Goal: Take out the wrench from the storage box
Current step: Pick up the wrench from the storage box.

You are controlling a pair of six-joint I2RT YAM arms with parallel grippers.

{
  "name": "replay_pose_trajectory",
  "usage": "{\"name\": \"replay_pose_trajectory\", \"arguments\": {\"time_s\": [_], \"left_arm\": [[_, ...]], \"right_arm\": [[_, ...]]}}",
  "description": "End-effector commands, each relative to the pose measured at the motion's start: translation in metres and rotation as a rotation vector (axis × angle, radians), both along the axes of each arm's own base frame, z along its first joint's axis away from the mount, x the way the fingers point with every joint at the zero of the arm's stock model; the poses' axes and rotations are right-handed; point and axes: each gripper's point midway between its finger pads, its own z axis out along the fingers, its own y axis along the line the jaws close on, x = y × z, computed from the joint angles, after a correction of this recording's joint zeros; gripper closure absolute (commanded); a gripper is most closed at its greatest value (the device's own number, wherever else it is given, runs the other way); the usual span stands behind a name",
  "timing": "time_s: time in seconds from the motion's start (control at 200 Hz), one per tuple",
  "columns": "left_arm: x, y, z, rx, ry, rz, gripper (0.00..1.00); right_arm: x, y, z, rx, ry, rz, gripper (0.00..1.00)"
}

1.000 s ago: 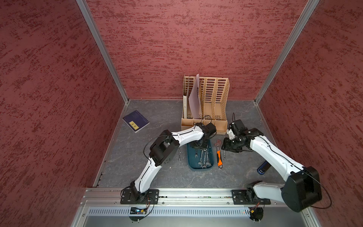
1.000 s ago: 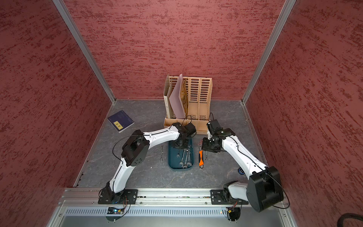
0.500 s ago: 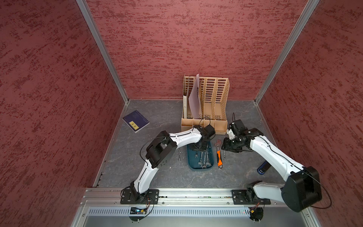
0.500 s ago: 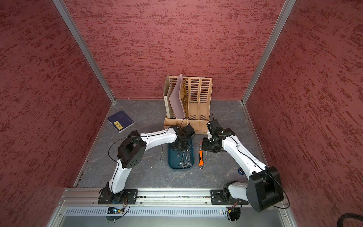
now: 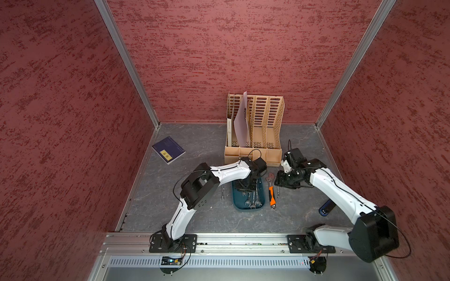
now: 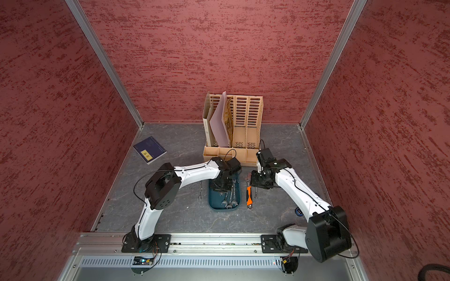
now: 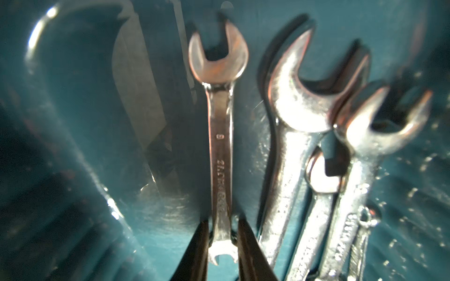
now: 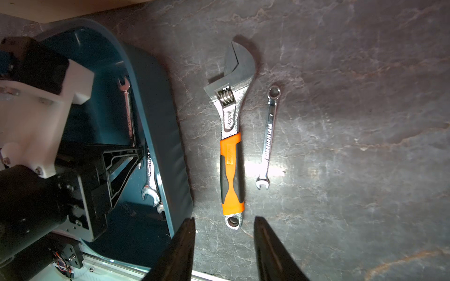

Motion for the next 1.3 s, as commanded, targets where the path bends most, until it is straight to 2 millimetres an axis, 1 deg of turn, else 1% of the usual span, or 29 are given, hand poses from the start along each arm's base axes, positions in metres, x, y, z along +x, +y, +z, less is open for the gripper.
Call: {"name": "replay_pose_trajectory", "arguments": {"time_s": [0.0, 0.25, 0.386, 0.501, 0.606, 0.691, 0.846, 0.932, 1.057, 1.292], "left_arm": [[0.005, 0.019, -0.021, 0.087, -0.010, 0.013, 0.76], [0.027, 0.015, -0.019, 0.081, -0.117, 0.010, 0.75], [0.032, 0.012, -0.019, 0.063, -0.135, 0.009, 0.74], [0.031, 0.015, -0.025, 0.067, -0.123, 0.017, 0.77], [0.026, 0.016, -0.030, 0.064, -0.104, 0.022, 0.79], [0.023, 0.017, -0.034, 0.064, -0.088, 0.024, 0.83], [0.020, 0.018, -0.033, 0.067, -0.079, 0.022, 0.86], [0.021, 0.017, -0.028, 0.063, -0.085, 0.024, 0.86], [0.024, 0.016, -0.014, 0.057, -0.106, 0.020, 0.86], [0.031, 0.016, 0.027, 0.019, -0.168, 0.027, 0.87]], "right_arm": [[0.001, 0.003, 0.000, 0.013, -0.011, 0.004, 0.56], [0.001, 0.003, 0.001, 0.011, -0.011, 0.004, 0.56], [0.001, 0.002, 0.001, 0.009, -0.012, 0.004, 0.56], [0.001, 0.002, 0.001, 0.008, -0.012, 0.006, 0.56], [0.001, 0.002, 0.000, 0.009, -0.010, 0.005, 0.56], [0.001, 0.003, -0.001, 0.010, -0.007, 0.006, 0.56], [0.001, 0.003, -0.001, 0.010, -0.006, 0.006, 0.56], [0.001, 0.003, 0.000, 0.011, -0.009, 0.007, 0.56], [0.000, 0.002, 0.001, 0.010, -0.010, 0.007, 0.56], [0.001, 0.003, 0.003, 0.012, -0.017, 0.006, 0.56]]}}
